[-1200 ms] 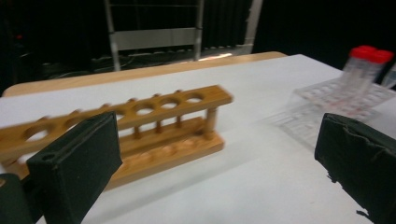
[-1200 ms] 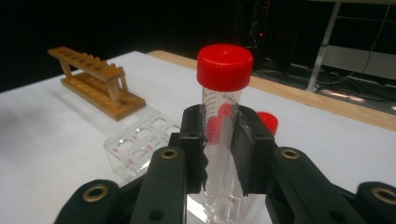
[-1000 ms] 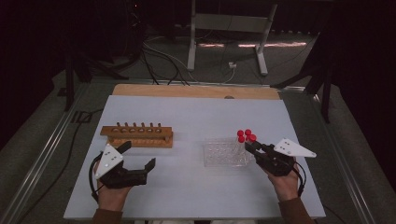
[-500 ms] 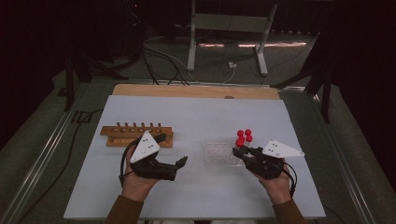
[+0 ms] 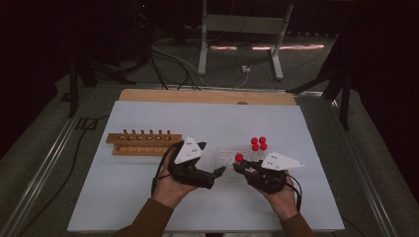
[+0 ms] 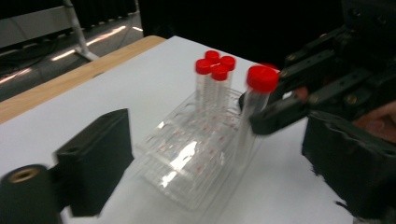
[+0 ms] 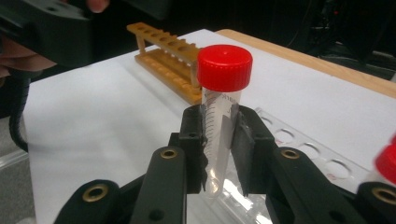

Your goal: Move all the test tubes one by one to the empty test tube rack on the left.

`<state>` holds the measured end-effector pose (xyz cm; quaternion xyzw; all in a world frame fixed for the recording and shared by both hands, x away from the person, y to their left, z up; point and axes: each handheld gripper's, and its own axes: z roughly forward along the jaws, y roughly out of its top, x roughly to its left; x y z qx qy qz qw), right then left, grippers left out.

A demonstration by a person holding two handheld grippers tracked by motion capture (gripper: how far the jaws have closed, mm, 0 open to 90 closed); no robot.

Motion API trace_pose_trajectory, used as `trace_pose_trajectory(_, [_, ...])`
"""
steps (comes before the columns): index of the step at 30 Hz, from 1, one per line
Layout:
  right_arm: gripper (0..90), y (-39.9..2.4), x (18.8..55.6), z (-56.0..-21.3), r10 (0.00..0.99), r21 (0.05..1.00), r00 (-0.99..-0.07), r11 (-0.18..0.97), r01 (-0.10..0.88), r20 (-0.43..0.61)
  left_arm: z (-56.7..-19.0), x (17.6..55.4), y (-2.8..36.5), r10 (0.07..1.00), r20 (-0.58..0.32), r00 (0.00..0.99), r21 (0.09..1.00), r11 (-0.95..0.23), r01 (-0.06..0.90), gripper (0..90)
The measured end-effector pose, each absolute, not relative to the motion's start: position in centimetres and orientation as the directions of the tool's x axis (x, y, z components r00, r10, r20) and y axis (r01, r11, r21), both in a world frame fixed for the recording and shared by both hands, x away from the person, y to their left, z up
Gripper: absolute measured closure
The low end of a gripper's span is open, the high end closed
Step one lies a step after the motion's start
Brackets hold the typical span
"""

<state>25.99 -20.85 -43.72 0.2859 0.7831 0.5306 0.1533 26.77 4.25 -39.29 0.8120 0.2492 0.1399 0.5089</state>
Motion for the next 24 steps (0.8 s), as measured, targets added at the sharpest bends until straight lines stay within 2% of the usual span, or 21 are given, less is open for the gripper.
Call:
trace_pose_trajectory(3, [74.9, -20.6, 26.0, -43.8, 0.607, 0.916, -0.793, 0.282, 0.286, 0.06, -39.3, 27.0, 3.4, 0.532, -0.016, 0.846, 0.89, -0.378, 0.255, 19.2])
trace_pose_trajectory(4, [74.9, -20.4, 26.0, -44.0, 0.603, 0.914, -0.795, 0.287, 0.287, 0.061, -39.3, 27.2, 2.8, 0.515, -0.015, 0.857, 0.886, -0.39, 0.25, 26.9])
trace_pose_trajectory(9, [74.9, -20.3, 26.0, -44.2, 0.598, 0.911, -0.799, 0.294, 0.291, 0.062, -39.4, 27.5, 1.7, 0.474, -0.021, 0.881, 0.873, -0.421, 0.247, 45.9])
trace_pose_trajectory(19, [74.9, -19.9, 25.8, -44.3, 0.589, 0.909, -0.806, 0.302, 0.288, 0.06, -39.7, 27.8, 0.7, 0.46, -0.033, 0.887, 0.854, -0.449, 0.264, 67.8])
trace_pose_trajectory(23, [73.9, -20.0, 25.8, -44.3, 0.582, 0.909, -0.81, 0.3, 0.289, 0.066, -39.8, 27.8, 0.7, 0.45, -0.042, 0.892, 0.852, -0.45, 0.267, 71.1])
trace_pose_trajectory(24, [68.7, -20.1, 25.8, -44.2, 0.579, 0.911, -0.812, 0.295, 0.288, 0.069, -39.8, 27.8, 0.7, 0.451, -0.039, 0.892, 0.853, -0.45, 0.265, 71.2])
